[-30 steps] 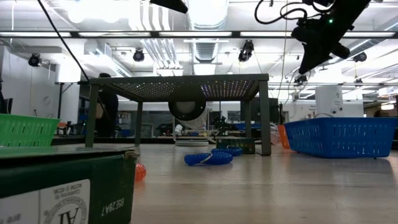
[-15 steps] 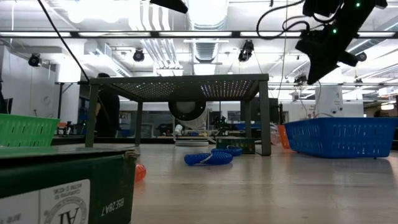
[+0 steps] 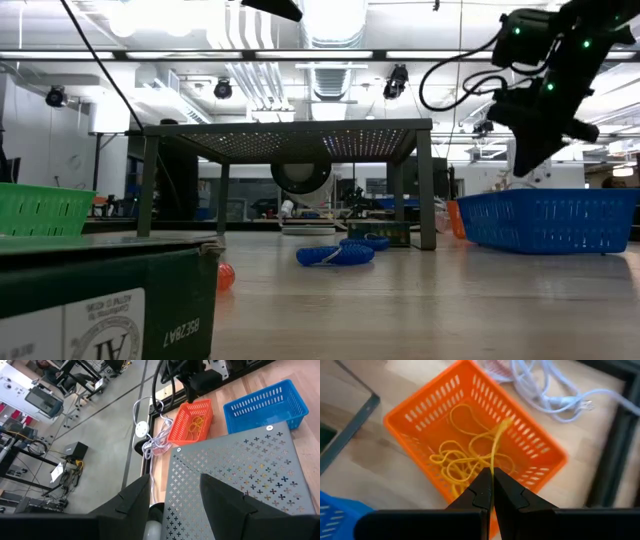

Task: Pick & Place Office Desk Supplies
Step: Put the yellow rubber band into the orange bin

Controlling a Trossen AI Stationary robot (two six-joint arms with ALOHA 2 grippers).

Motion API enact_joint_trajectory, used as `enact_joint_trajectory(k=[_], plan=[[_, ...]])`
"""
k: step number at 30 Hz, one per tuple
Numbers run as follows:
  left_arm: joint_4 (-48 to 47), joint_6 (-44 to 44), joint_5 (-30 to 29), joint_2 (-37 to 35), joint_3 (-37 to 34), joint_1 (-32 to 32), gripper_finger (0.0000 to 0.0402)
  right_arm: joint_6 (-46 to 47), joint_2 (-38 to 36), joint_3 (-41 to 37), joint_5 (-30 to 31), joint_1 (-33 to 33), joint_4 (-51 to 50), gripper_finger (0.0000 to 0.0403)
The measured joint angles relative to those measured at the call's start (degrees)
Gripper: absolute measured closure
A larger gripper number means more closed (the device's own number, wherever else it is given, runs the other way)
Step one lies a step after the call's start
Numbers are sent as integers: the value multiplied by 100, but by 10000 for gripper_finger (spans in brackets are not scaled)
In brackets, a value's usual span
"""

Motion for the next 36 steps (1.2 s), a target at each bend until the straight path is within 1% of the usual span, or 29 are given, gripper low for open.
enact_joint_trajectory(k=[4,9,15,19,22,31,36], plan=[[19,0,0,0,0,0,225,-14,40,-248,-148,-76,537,394],[46,2,0,0,0,0,225,-152,327,-261,-439,-399,753,394],[44,7,0,0,0,0,225,-358,1004,80,-886,-911,768,394],[42,15,0,0,0,1,225,-387,1513,309,-1345,-1204,754,394],[39,20,0,0,0,2,225,-581,1893,455,-1652,-1391,746,394],[-4,2,0,0,0,7,225,-898,2982,718,-1733,-1635,749,394],[-7,2,0,0,0,7,225,-989,3253,798,-1733,-1631,763,394]])
